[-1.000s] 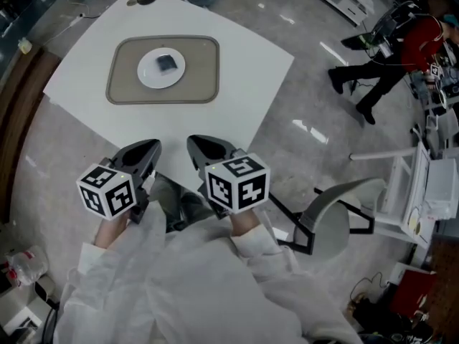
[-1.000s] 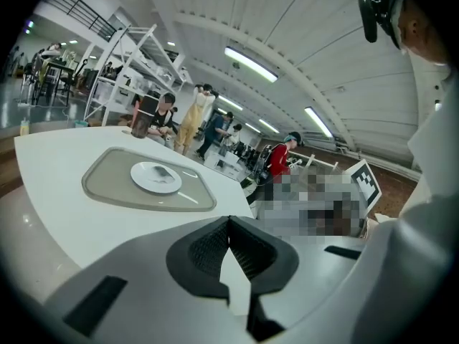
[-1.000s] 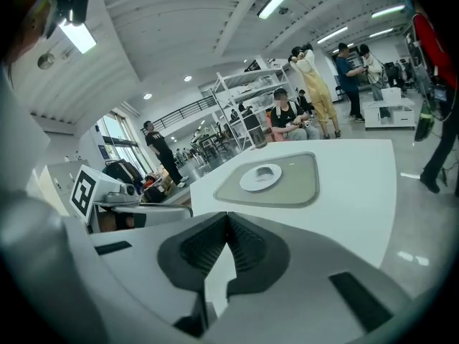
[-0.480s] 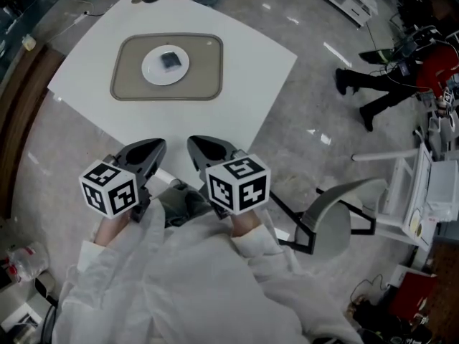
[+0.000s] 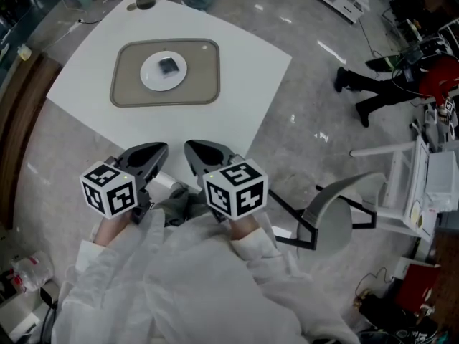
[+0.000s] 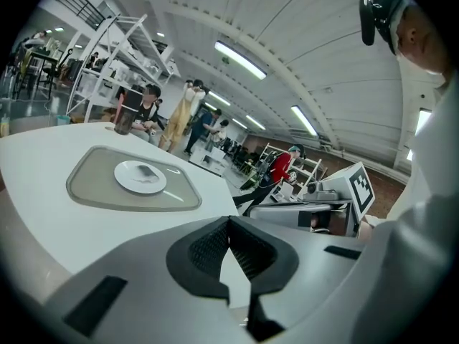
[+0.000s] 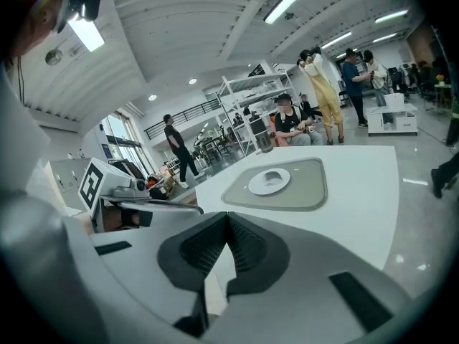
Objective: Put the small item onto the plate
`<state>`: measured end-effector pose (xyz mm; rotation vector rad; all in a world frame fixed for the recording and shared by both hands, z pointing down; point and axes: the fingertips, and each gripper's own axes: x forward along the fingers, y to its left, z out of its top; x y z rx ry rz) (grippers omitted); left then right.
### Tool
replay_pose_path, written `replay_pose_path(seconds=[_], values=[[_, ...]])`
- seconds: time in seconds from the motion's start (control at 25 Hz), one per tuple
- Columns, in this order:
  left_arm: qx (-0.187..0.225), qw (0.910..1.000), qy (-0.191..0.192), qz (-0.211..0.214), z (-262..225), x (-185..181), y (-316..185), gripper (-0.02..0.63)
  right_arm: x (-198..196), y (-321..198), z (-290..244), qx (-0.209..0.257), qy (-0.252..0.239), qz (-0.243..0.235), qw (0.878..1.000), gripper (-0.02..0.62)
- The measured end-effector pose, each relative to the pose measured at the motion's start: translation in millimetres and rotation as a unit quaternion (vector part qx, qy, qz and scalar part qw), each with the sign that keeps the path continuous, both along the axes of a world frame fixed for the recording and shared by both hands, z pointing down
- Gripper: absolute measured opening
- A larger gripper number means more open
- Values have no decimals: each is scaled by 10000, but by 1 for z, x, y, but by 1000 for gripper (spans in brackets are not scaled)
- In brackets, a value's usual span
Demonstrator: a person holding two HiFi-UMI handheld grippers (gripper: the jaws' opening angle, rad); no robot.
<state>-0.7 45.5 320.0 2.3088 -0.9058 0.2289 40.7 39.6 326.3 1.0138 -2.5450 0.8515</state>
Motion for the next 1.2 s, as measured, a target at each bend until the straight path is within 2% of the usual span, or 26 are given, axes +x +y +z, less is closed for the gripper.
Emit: replay_pose_path(seconds=[1.2], values=[[-69,9984,13,566,4,11,15,9,-6,7,-7,81,71,140,9998,14]])
